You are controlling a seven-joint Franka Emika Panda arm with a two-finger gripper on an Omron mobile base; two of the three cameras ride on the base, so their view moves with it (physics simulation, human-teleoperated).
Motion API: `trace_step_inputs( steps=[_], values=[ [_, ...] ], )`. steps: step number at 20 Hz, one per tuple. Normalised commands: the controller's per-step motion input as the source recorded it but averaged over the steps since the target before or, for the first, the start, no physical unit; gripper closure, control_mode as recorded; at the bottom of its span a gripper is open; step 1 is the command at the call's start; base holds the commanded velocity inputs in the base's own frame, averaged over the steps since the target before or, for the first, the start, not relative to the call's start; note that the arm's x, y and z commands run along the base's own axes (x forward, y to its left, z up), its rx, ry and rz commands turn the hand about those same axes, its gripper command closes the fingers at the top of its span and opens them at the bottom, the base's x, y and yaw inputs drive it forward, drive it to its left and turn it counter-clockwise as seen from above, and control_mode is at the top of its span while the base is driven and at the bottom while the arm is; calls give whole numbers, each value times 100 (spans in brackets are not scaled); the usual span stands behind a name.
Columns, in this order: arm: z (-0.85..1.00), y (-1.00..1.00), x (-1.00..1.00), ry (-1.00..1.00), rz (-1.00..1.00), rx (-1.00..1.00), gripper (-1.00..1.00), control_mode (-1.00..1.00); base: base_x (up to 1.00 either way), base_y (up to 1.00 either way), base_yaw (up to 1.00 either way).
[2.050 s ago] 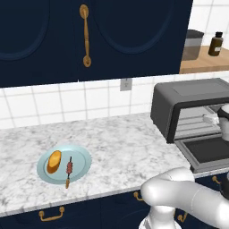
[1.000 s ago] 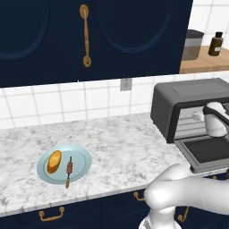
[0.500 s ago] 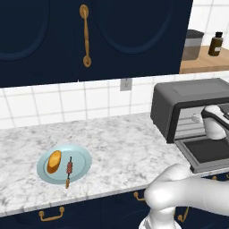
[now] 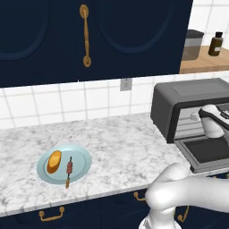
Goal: Pick up the kebab skewer and baguette bread, and place them inside the toaster oven. Close the toaster oven door and start by setting the timer.
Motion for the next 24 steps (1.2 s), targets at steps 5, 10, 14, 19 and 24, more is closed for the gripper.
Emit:
trace_step_inputs(
  steps=[5, 10, 14, 19, 24],
  values=[
    [-36, 0, 0, 4, 0, 0, -100, -100, 0, 0, 0],
    [-60, 0, -21, 5, 0, -1, -100, -100, 0, 0, 0],
    [-71, 0, -66, 8, 0, 0, -100, -100, 0, 0, 0],
    [-63, 0, -68, 13, 0, 0, -100, -100, 0, 0, 0],
    [6, 0, -22, -1, -2, 0, -100, -100, 0, 0, 0]
  ],
)
